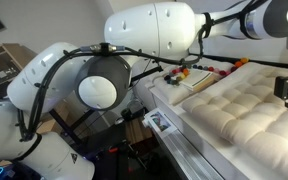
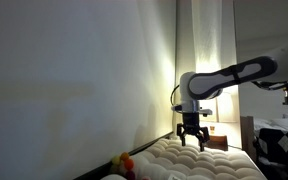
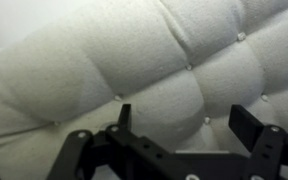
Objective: Put the colorful object in between the two cushions.
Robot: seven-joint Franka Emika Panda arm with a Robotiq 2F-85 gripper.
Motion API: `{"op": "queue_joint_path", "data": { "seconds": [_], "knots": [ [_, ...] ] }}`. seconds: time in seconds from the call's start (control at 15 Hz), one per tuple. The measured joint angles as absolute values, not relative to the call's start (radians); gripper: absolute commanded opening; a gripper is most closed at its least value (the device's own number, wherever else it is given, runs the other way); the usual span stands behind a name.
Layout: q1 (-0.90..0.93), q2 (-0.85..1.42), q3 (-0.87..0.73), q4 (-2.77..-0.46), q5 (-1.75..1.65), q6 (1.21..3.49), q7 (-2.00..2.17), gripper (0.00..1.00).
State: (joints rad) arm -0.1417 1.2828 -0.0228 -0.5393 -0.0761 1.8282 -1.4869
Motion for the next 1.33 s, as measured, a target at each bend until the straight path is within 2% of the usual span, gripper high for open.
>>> {"op": "queue_joint_path", "data": {
  "seconds": [0.4, 0.8, 1.33],
  "knots": [
    [-0.127, 1.285, -0.023, -0.547, -0.094, 1.828, -1.493, 1.0],
    [-0.011, 1.288, -0.03, -0.557, -0.223, 1.843, -1.492, 1.0],
    [0.121, 1.287, -0.076, -0.609, -0.395, 2.021, -1.492, 1.0]
  ]
}}
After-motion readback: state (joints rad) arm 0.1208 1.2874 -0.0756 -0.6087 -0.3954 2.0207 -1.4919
